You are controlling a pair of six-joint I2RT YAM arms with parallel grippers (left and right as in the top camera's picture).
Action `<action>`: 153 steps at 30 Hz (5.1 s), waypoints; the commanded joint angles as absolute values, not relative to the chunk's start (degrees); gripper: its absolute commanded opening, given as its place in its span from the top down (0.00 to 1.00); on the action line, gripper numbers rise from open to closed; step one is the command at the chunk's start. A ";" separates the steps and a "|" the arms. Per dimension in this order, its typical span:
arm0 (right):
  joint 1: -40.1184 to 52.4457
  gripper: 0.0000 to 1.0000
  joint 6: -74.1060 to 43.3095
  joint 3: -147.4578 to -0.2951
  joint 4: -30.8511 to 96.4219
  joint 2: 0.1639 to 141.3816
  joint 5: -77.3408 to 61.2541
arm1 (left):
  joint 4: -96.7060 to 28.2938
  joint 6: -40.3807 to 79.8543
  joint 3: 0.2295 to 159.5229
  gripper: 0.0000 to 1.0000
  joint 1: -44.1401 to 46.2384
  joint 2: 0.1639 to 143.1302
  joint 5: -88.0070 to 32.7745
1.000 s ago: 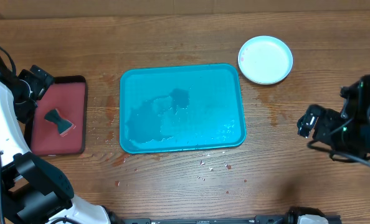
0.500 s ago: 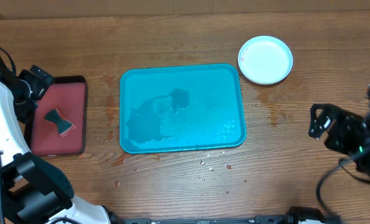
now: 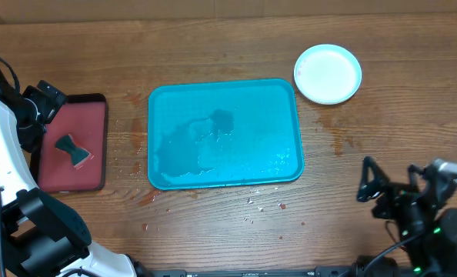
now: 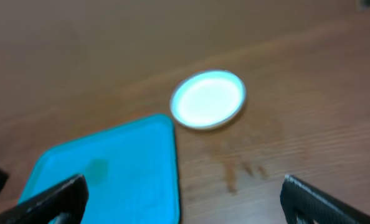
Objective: Clean dirty plates on tray and stack at the side
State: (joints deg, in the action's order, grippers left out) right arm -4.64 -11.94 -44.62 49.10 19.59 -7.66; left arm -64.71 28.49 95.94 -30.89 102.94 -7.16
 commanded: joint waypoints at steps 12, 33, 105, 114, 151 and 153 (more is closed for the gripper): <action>3.84 0.00 -11.73 -13.32 18.76 1.23 -10.13 | -64.49 28.34 96.36 0.00 -31.11 102.85 -7.29; 4.12 0.00 -11.92 -0.45 2.22 0.14 -3.86 | -64.51 28.34 96.36 0.00 -31.11 102.85 -7.29; 4.16 0.00 -11.92 -0.45 4.62 0.16 -2.44 | -68.01 28.32 95.66 0.00 -18.98 61.67 8.08; 4.16 0.00 -11.92 -0.45 4.62 0.16 -2.44 | -78.85 28.71 91.94 0.00 -18.96 59.75 3.36; 4.16 0.00 -11.92 -0.45 4.62 0.16 -2.44 | -16.05 18.85 12.71 0.00 -5.15 5.48 3.68; 4.16 0.00 -11.92 -0.45 4.62 0.16 -2.44 | -15.70 16.58 11.75 0.00 -5.15 4.23 3.49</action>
State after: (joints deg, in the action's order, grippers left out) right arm 3.84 -11.94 -1.04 5.04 0.73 -2.72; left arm -16.29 22.68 13.39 -5.41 6.52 3.66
